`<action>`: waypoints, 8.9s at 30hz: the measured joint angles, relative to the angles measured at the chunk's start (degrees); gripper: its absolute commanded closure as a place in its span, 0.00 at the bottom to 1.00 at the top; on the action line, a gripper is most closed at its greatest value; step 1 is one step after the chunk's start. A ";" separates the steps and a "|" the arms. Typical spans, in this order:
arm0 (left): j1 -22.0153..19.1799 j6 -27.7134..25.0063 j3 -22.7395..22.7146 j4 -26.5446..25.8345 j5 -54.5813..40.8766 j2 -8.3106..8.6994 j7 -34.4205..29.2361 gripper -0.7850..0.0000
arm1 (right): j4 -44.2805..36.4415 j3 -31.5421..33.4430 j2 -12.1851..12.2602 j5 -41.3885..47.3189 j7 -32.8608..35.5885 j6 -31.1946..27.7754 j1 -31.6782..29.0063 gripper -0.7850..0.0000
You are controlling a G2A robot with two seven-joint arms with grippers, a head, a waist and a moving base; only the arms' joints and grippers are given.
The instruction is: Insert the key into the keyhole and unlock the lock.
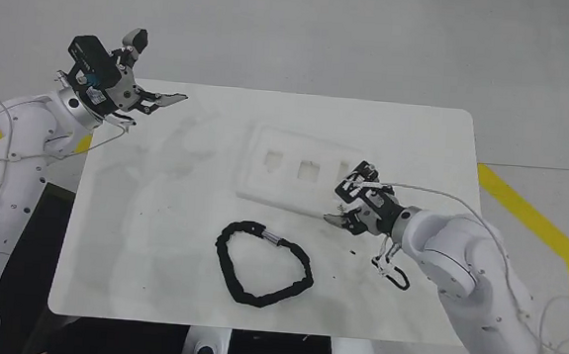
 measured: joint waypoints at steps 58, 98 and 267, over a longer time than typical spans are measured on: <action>0.00 0.00 0.00 0.00 0.00 0.00 0.00 0.00 | 5.29 -5.84 -2.59 13.41 12.49 30.06 6.52 0.40; 0.00 0.00 0.00 0.00 0.00 0.00 0.00 0.00 | 9.67 -8.87 -2.95 5.53 15.98 27.36 10.35 0.78; 5.49 -18.46 25.64 -20.86 8.61 -1.36 -18.41 0.00 | 5.32 28.20 -1.39 42.61 -0.43 4.92 -15.69 1.00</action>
